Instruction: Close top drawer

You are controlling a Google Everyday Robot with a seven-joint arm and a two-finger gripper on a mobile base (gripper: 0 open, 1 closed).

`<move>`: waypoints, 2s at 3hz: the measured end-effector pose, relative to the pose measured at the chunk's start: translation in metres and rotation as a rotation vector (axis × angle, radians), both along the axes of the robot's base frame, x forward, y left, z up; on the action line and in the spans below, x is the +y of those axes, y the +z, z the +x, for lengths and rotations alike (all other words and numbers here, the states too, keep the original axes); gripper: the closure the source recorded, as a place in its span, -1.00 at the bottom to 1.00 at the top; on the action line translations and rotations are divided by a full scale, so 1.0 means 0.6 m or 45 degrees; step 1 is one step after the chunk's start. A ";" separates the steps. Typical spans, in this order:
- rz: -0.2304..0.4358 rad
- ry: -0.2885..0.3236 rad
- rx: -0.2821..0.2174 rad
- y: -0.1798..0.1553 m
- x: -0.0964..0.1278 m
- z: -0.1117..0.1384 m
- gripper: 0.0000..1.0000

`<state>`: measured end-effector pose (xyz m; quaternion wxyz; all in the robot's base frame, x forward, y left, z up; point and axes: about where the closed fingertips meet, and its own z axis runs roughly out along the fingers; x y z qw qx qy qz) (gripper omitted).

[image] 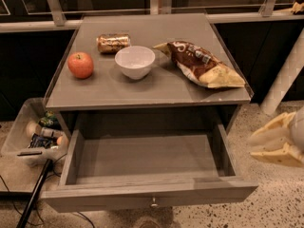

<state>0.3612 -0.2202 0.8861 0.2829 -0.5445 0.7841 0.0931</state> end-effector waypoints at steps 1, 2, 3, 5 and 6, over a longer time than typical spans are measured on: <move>0.007 0.001 0.007 -0.026 -0.001 -0.009 0.76; 0.008 0.002 0.006 -0.024 -0.001 -0.009 1.00; 0.036 -0.007 0.000 -0.040 0.016 -0.010 1.00; 0.107 -0.124 0.033 -0.169 0.089 0.000 1.00; 0.077 -0.181 0.002 -0.231 0.100 -0.006 1.00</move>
Offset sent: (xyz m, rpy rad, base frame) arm -0.0062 -0.0014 -0.0171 0.0074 0.0034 0.0003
